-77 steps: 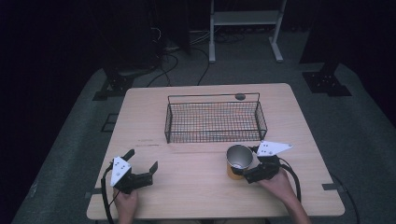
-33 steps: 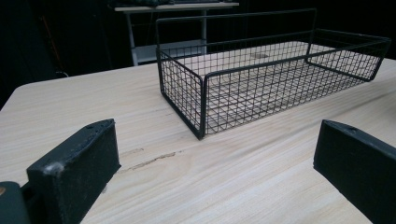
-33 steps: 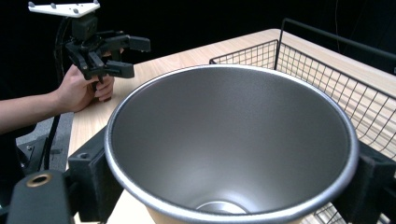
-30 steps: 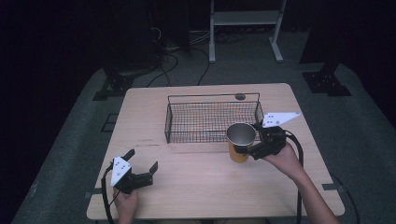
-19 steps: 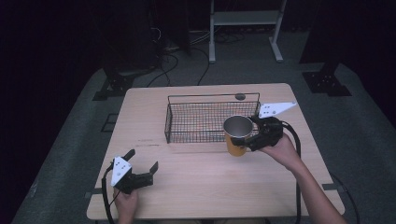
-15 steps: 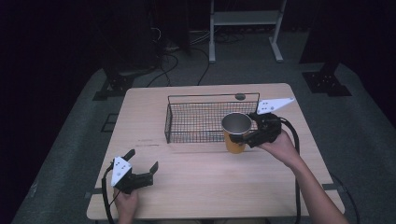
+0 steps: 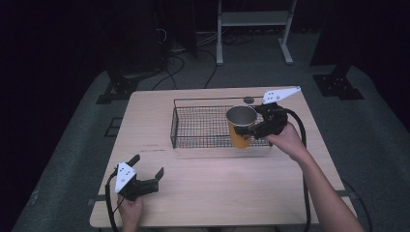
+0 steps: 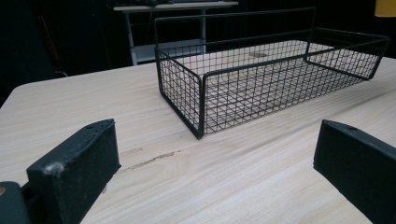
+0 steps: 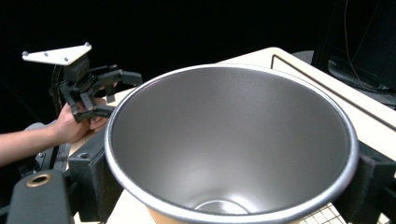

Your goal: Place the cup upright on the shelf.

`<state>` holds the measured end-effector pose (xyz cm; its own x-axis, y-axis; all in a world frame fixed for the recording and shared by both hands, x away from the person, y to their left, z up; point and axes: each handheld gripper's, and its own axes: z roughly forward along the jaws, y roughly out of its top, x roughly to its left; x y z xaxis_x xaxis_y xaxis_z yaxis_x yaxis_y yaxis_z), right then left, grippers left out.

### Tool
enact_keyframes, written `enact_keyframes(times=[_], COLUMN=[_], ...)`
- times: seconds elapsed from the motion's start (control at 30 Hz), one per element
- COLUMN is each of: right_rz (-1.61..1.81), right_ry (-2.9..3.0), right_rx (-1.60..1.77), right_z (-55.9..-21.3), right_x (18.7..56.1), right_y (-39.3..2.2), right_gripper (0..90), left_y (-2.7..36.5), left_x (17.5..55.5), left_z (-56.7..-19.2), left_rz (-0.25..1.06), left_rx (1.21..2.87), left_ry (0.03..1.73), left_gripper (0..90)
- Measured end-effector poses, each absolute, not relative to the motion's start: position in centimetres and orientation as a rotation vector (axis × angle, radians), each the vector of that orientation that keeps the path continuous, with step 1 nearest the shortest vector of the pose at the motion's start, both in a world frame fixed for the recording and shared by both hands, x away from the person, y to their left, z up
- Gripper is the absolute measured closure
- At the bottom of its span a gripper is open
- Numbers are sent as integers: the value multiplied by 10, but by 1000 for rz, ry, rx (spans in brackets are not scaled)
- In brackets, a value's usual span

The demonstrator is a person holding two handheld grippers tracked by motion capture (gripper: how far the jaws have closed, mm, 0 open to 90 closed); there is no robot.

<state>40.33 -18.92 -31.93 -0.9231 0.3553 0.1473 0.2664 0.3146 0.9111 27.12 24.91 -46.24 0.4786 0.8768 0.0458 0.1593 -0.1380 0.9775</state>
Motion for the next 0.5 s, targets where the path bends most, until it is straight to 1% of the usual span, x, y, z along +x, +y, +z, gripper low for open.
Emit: enact_keyframes(times=[0.5], right_rz=[1696], right_ry=[2472], right_rx=[615], right_z=[-301], right_x=[431], right_y=[-181], right_gripper=[121], left_y=[249], left_x=[271], left_z=[-462], left_rz=[800], left_rx=[1608], left_ry=[915], left_gripper=[0])
